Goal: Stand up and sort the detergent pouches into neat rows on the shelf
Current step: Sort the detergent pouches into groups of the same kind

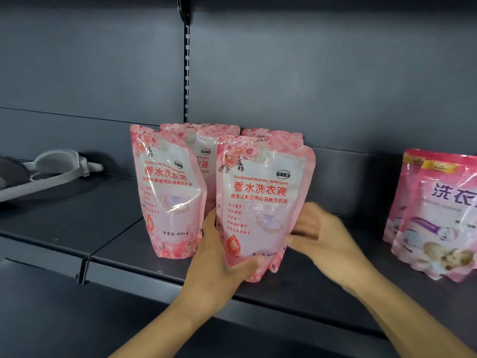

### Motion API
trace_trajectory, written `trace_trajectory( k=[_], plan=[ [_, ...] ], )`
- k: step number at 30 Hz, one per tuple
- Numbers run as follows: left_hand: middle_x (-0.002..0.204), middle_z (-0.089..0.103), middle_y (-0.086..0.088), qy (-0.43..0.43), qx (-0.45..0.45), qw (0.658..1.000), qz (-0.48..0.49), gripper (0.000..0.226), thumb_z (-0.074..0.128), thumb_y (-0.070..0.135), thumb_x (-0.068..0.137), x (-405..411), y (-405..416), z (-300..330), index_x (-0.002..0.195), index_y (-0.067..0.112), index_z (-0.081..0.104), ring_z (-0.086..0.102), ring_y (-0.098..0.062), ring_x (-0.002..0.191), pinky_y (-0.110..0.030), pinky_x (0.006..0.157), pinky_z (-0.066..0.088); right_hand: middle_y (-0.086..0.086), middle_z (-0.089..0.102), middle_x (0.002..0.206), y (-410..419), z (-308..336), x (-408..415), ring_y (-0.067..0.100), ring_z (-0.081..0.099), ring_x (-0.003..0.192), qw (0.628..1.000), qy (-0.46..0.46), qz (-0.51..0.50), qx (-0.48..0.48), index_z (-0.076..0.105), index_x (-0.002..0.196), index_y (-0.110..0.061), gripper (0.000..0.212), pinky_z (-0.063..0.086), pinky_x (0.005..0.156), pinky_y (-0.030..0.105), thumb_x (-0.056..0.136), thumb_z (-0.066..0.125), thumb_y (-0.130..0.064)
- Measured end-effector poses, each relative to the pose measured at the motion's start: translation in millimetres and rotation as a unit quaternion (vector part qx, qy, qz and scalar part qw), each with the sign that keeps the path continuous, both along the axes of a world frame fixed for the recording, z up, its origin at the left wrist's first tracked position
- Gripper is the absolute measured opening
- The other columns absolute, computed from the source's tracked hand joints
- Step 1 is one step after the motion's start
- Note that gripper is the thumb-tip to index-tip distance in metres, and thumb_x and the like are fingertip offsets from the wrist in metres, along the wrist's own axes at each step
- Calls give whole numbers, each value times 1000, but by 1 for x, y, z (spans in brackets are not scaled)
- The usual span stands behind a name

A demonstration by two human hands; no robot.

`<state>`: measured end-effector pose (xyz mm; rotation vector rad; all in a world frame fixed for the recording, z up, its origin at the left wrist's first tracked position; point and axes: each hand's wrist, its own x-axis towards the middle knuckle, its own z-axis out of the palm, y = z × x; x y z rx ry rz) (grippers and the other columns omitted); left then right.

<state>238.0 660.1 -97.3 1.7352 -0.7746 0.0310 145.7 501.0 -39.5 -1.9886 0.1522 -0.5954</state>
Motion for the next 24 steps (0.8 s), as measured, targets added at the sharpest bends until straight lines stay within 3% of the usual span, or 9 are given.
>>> trace_trajectory(
  k=[2,5,9,11,16,19,21,24],
  plan=[
    [115,54,27,11,-29,1000,-2,58,68,35,81,-1,3,6,125,39,31,53,12,108,-4,79,46,-8,72,99,0,-17,-1,7,68,93,1000,27,-1,-7,60,105,-20,46,54,84,26,72,67,12],
    [97,64,14,8,-41,998,52,16,49,18,96,5,4,7,106,30,48,61,0,92,-14,76,47,-7,74,90,3,-37,3,7,69,85,997,58,-26,-43,64,97,-19,38,56,82,29,71,69,8],
    [83,64,4,5,-14,993,114,21,42,6,97,14,4,3,83,20,51,59,-10,78,-18,66,45,-11,73,77,8,-52,10,-1,68,74,985,62,-107,-123,69,87,-19,19,56,74,20,76,71,-4],
    [77,63,1,-1,7,990,140,22,42,8,97,17,3,2,79,18,49,59,-16,74,-26,66,49,-11,71,74,10,-52,13,2,67,71,978,62,-129,-153,69,84,-19,11,56,71,23,79,70,-9],
    [75,60,-1,-28,40,982,183,21,41,13,98,19,1,2,78,18,46,58,-20,71,-38,68,52,-10,68,70,11,-52,11,2,63,63,969,83,-136,-192,62,75,-17,12,52,61,18,84,67,-10],
    [76,60,-1,-33,49,979,196,16,41,14,98,18,-1,3,83,16,48,59,-20,72,-41,70,53,-9,60,61,10,-53,6,-3,52,49,964,88,-138,-209,55,65,-19,24,40,48,12,84,68,-11],
    [77,61,0,-33,49,978,200,16,41,14,98,17,-1,3,84,15,49,59,-20,73,-42,72,54,-11,58,61,10,-54,4,-4,52,51,962,86,-139,-217,52,64,-22,27,39,49,11,84,67,-12],
    [76,60,1,-36,43,978,202,15,42,15,98,15,-1,2,85,16,49,59,-18,71,-43,72,54,-12,62,69,12,-55,3,1,56,57,959,85,-143,-227,59,74,-18,14,44,54,12,85,66,-16]
  ],
)
